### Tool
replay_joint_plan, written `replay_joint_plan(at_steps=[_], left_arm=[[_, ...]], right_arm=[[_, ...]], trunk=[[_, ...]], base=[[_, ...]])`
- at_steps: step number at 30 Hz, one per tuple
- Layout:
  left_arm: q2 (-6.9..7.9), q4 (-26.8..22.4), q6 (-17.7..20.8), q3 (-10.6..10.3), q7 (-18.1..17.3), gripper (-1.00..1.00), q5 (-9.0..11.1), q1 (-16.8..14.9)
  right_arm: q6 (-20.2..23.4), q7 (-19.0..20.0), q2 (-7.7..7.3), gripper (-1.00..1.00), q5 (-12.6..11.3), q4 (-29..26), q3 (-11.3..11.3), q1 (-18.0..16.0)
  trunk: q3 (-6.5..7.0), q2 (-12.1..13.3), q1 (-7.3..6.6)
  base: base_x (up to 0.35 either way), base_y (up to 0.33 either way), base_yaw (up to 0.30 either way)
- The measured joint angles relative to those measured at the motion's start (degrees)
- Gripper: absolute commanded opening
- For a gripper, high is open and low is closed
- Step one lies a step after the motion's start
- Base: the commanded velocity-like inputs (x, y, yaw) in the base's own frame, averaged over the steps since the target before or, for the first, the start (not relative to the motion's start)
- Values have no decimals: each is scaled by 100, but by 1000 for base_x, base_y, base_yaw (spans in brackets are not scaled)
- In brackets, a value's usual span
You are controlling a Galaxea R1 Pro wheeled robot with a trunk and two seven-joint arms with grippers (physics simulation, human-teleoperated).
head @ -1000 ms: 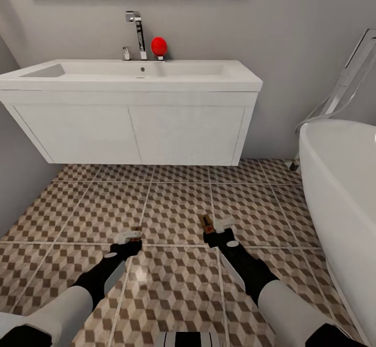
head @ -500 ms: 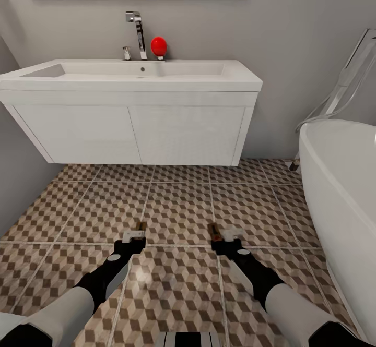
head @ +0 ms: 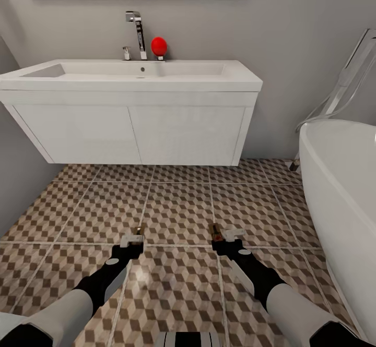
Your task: Take the four mousetraps from the cabinet in the bathroom and place them on the bathroom floor. Make sure all four end up on the same floor surface, and ensure that at least two of them are either under or directly next to the same bathroom sink.
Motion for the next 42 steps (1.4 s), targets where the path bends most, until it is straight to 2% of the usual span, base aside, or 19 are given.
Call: replay_joint_plan(at_steps=[25,42], left_arm=[[-49,333,-3,0,4,-100,5,15],[-59,336,-3,0,4,-100,6,16]], right_arm=[[-22,-21,-9,-100,8,-17,8,0],[-131,-21,0,-100,18,-8,15,3]], trunk=[[-1,0,0],[-473,-23,44]], base=[[0,0,0],[0,0,0]])
